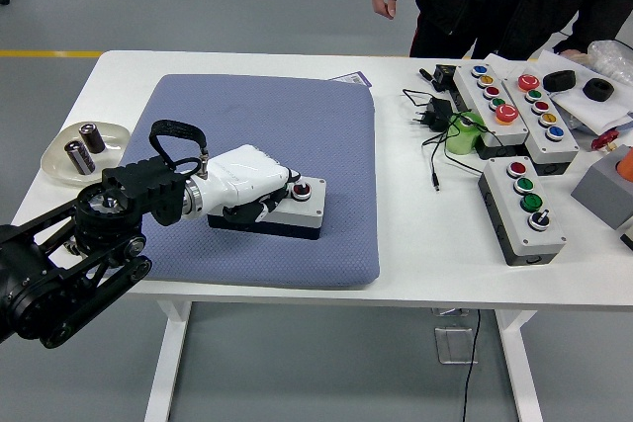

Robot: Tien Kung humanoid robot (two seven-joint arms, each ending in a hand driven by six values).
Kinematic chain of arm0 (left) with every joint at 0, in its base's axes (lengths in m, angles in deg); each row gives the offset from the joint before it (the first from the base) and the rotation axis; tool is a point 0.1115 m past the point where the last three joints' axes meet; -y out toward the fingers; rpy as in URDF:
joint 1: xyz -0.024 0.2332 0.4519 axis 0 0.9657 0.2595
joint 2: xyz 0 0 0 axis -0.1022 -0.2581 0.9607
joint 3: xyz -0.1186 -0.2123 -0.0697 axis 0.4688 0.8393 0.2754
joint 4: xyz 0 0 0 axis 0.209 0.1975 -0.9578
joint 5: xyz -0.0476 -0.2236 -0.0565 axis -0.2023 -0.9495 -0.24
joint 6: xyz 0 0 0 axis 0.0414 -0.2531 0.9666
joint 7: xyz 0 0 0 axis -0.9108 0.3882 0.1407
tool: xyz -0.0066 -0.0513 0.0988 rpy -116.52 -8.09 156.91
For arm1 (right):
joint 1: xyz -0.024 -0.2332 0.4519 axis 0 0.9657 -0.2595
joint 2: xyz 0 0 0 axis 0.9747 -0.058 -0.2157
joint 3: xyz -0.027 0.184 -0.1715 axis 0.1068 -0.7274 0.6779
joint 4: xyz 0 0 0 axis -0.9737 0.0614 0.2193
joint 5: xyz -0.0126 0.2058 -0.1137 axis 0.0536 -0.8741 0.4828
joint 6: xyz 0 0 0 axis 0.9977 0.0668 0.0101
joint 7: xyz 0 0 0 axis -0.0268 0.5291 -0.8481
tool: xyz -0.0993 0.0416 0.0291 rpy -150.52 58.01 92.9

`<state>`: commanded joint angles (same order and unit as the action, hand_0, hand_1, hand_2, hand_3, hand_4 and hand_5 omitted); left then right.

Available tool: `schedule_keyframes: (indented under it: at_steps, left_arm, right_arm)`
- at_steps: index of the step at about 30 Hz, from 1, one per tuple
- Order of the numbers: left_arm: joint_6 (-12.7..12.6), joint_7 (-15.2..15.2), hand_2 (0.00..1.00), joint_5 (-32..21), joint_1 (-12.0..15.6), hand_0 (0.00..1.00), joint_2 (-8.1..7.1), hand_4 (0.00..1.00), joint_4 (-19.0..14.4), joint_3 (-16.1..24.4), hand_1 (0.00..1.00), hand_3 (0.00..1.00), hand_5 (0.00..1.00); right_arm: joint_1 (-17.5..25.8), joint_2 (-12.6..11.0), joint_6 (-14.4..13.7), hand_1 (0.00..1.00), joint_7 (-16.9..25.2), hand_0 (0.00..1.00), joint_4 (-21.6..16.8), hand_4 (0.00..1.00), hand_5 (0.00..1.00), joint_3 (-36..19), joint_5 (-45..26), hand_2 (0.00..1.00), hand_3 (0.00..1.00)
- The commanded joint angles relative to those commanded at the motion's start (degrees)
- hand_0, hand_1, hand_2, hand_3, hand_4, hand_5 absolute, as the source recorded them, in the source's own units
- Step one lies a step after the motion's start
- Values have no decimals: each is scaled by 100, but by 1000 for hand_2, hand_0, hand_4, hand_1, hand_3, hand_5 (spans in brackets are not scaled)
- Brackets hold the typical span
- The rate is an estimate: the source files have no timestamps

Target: Pick up the button,place it on the desk,press the button,press the button

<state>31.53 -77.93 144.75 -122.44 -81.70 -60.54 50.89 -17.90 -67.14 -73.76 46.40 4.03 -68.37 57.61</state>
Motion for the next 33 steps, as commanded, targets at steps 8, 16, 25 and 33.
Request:
schedule_keyframes:
  at_steps: [8, 16, 25, 33]
  left_arm:
    - [-174, -4, 95, 0, 120, 2, -14, 2, -215, 437, 2, 716, 2]
    - [-402, -12, 304, 0, 187, 20, -75, 2, -620, 1013, 91, 782, 2]
    - [-701, -146, 654, -137, 200, 268, -41, 28, -583, 1102, 313, 913, 2]
    - [-1062, -476, 849, -251, 209, 554, -25, 191, -492, 1091, 650, 998, 2]
  right_arm:
    - [-3, 0, 1, 704, 3, 751, 0, 183, 137, -15, 13, 715, 584]
    - [4, -4, 9, 705, 3, 751, 0, 183, 137, -33, 31, 715, 584]
    - [-10, 0, 6, 705, 2, 751, 0, 183, 137, -36, 30, 715, 584]
    - [-16, -2, 4, 705, 7, 751, 0, 183, 137, -42, 33, 715, 584]
